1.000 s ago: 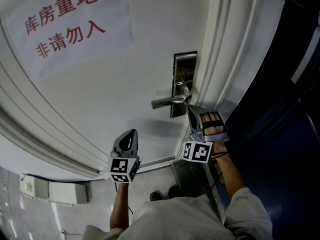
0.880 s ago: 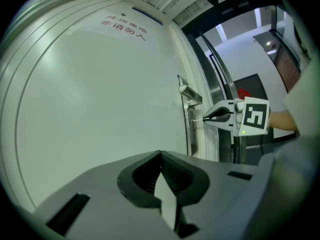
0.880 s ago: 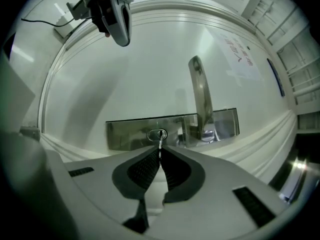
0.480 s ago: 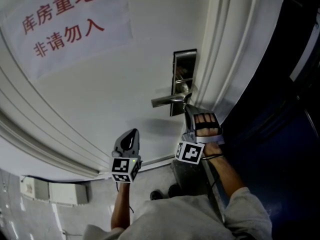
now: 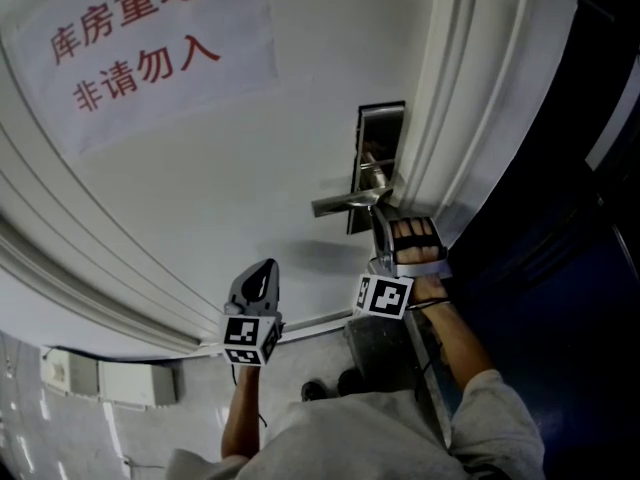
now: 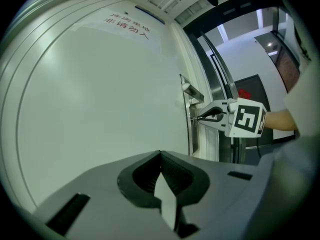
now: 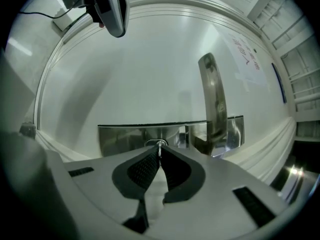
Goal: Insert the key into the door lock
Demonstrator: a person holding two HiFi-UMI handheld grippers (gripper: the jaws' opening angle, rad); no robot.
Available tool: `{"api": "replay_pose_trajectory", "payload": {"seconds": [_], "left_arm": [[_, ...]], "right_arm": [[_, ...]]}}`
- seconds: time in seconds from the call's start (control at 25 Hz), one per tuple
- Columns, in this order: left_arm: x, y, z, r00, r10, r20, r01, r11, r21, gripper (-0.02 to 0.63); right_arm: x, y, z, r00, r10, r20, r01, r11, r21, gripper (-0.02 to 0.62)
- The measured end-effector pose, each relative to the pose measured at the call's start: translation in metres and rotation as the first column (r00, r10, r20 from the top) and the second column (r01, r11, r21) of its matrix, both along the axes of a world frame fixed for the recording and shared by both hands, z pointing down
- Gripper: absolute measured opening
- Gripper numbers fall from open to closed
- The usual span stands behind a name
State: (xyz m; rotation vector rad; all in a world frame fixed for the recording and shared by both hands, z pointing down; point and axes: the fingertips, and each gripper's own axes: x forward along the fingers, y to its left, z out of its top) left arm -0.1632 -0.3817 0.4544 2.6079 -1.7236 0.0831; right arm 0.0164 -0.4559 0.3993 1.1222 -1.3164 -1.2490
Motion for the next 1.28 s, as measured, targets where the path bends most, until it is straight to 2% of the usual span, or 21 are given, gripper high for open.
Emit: {"api": "replay_pose_trajectory", "payload": {"seconds": [0.68,0.72,0.8,0.88,0.92,0.96,1.28], "left_arm": [[0.010,-0.001,-0.002,1.000,0.007,0.011,-0.007,1.000,0.001,0.017],[0.010,0.000,-0.002,1.000,0.007,0.011,-0.007,1.000,0.002,0.017],[0.011,0.000,-0.004,1.000,0.008,0.012,-0.008,1.000,0.004,0.017],[0.012,0.000,-0.004,1.000,0.011,0.015,-0.011,1.000,0.004,0.017],[0.012,0.000,-0.003,1.000,0.012,0.015,-0.012,1.000,0.002,0.017],[0.013,0.000,-0.003,1.000,0.014,0.015,-0.014,1.000,0.001,0.017],[0.020,-0.002,-0.003,0.999,0.031,0.018,-0.031,1.000,0.004,0.017]], "right_arm": [[-0.003,-0.006,0.004,0.997,-0.072,0.001,0.072,0.997,-0.010,0.032],[-0.003,-0.006,0.007,0.997,-0.077,-0.001,0.077,0.997,-0.029,0.037],[-0.004,-0.005,0.013,0.996,-0.091,-0.001,0.091,0.994,-0.056,0.122],[-0.004,-0.002,0.015,0.995,-0.099,0.014,0.100,0.993,-0.060,0.142],[-0.004,-0.001,0.015,0.995,-0.099,0.023,0.100,0.993,-0.057,0.180],[-0.003,-0.001,0.013,0.995,-0.098,0.030,0.099,0.994,-0.052,0.190],[0.009,0.008,0.012,0.989,-0.083,0.121,0.090,0.995,-0.049,0.190]]}}
